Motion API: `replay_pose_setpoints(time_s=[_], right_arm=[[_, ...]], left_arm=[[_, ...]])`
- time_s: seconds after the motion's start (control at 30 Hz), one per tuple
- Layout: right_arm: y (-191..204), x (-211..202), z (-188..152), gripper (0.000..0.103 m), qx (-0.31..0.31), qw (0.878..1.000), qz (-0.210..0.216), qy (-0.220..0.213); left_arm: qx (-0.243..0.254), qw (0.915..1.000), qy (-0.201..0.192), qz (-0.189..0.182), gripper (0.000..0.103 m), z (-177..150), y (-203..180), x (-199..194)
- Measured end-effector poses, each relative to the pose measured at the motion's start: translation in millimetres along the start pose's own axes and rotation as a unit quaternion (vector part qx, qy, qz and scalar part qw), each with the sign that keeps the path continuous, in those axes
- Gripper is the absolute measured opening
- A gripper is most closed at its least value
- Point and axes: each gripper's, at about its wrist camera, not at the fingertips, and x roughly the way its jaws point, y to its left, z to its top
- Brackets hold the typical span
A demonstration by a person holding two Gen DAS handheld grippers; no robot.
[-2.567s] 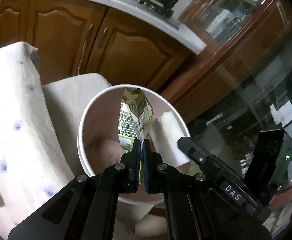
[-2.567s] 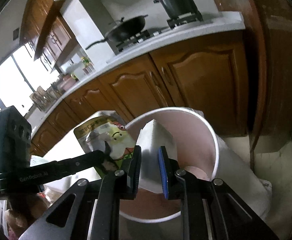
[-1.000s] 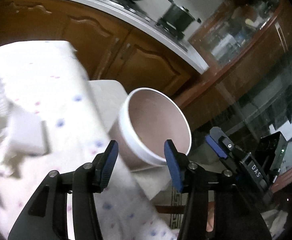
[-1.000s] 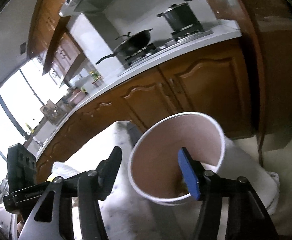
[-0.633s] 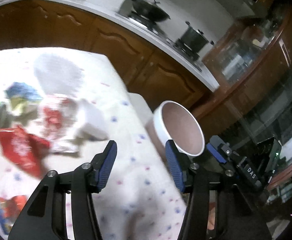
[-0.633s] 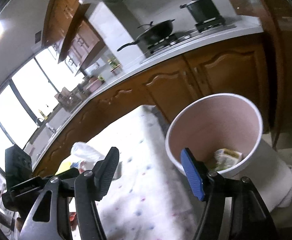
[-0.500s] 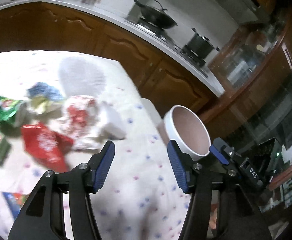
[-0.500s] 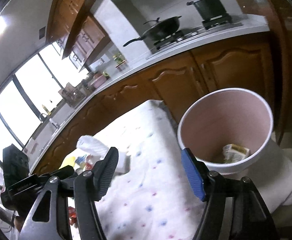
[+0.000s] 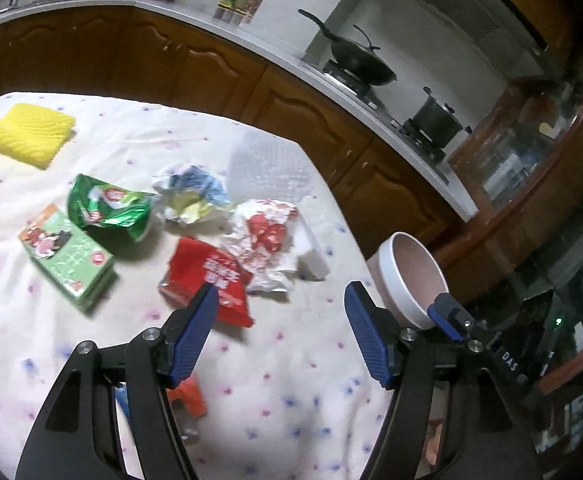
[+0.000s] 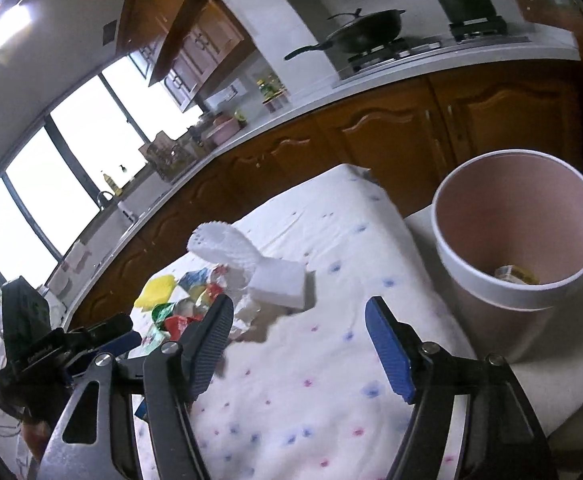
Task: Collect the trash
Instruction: 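Move both open tools back over the table, then grasp the red chip bag with the left tool while the right tool grasps the white sponge block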
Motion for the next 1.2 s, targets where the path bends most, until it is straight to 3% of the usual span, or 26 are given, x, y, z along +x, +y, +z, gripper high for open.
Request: replay_pose_setpoints(time_s=[0.23, 0.5, 0.77, 1.03, 1.1, 1.2], right_arm=[[17, 10, -6, 0.071, -0.013, 1.0, 0.008, 0.011], [26, 28, -6, 0.071, -0.025, 0.999, 0.012, 0.028], [32, 57, -1, 0.071, -0.041, 0.998, 0.008, 0.049], [36, 98, 5, 0.071, -0.049, 0.995, 0.004, 0.083], [35, 111, 7, 0.071, -0.047, 0.995, 0.004, 0.092], [31, 127, 9, 0.071, -0.034, 0.994, 0.007, 0.106]], left_arm=[[-0.009, 0.9999, 0.004, 0.014, 0.075, -1, 16, -2], [0.021, 0.9986, 0.023, 0.042, 0.081, 2, 18, 12], [0.039, 0.9964, 0.043, 0.061, 0.081, 14, 29, 32], [0.031, 0.9966, 0.057, 0.052, 0.08, 23, 43, 50], [0.029, 0.9968, 0.059, 0.044, 0.077, 24, 45, 54], [0.027, 0.9966, 0.072, 0.031, 0.056, 23, 46, 61]])
